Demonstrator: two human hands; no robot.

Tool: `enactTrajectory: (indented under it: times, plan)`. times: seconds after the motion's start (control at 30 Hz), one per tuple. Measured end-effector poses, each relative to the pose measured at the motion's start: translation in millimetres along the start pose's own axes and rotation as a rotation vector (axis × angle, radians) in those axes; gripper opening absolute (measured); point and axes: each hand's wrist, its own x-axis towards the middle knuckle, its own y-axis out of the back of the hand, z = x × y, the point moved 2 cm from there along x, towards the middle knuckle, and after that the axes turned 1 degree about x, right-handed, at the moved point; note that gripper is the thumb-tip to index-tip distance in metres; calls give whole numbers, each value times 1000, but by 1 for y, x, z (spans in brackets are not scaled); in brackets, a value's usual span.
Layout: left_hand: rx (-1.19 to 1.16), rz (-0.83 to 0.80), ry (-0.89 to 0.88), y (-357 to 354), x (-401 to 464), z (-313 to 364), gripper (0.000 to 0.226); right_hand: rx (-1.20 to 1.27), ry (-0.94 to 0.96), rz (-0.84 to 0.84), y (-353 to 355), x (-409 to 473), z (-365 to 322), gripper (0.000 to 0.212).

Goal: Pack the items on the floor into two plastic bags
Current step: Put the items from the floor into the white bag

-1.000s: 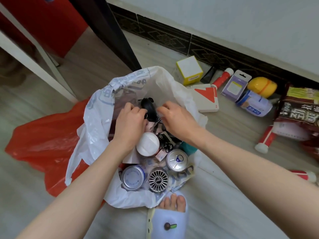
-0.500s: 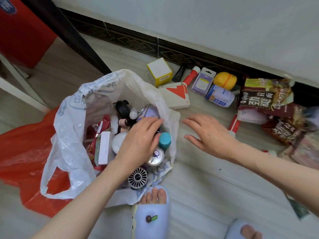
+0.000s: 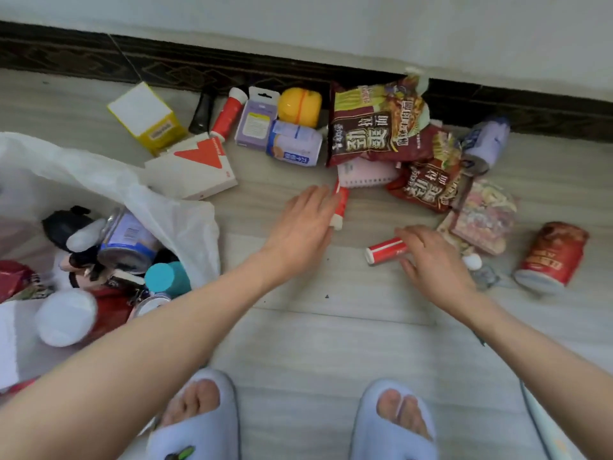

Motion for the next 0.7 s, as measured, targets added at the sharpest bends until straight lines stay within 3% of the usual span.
enactTrajectory:
  times: [0.27, 0.47, 0.7]
  plan:
    - [-30, -98, 192, -50, 23, 8, 72, -12, -7, -15, -18, 14, 15, 36]
    - [-128, -63, 279, -48, 32, 2, 60, -153, -41, -68, -25, 12, 8, 37]
    - [-302, 177, 403, -16, 3, -14, 35, 156, -165, -51, 0, 3, -34, 34]
